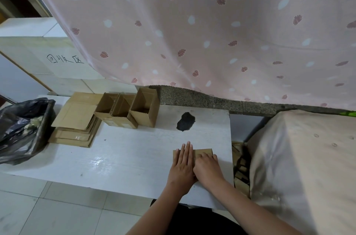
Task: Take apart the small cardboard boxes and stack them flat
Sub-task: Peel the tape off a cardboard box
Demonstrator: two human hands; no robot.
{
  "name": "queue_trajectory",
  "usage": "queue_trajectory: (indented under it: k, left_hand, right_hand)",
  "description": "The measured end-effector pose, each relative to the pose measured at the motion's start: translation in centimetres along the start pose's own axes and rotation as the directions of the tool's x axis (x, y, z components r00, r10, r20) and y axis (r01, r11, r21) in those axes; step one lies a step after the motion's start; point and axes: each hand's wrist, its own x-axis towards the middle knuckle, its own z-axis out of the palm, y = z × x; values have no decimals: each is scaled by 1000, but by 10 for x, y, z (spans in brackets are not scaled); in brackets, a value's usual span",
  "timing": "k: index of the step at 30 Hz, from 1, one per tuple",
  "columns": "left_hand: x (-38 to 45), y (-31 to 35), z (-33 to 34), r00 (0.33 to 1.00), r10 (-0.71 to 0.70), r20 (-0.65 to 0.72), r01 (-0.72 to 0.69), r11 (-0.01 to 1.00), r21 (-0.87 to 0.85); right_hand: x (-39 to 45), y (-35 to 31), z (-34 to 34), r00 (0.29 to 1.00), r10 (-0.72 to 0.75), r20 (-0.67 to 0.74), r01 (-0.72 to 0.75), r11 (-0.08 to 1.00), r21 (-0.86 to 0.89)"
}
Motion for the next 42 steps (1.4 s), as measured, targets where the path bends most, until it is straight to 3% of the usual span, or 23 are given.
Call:
queue_trajectory:
  k: [9,14,21,26,30,33,36,42]
  left_hand:
    - [5,-3,9,996,70,53,-66,996,-67]
    - [4,-3,8,998,62,10,-61,994,-95]
    - [2,-4,0,997,72,-18,-73,992,-101]
    - [-5,-2,-4,999,23,47,-20,998,-53]
    - [-4,-3,1,999,42,-13,-43,998,-35]
    - [-3,-2,-5,998,33,54,-31,999,-44]
    - [-4,-4,0,999,38,-12,-38,998,-46]
    - [0,-7,5,996,72,48,-66,991,-117]
  right_hand:
    - [-5,0,3,1000,5,-28,-6,1000,-19]
    - [-5,0,-6,996,76,-40,-72,993,97]
    - [-8,6,-6,998,54,-23,-49,983,179]
    - [-5,-5,-10,996,92,10,-93,991,97]
    - [-2,-8,-9,997,76,19,-76,997,-10]
    - [0,-7,-5,998,59,9,-58,997,-51]
    - [1,-7,-3,999,51,6,-50,998,-45]
    - [0,-5,0,997,74,-8,-73,996,54]
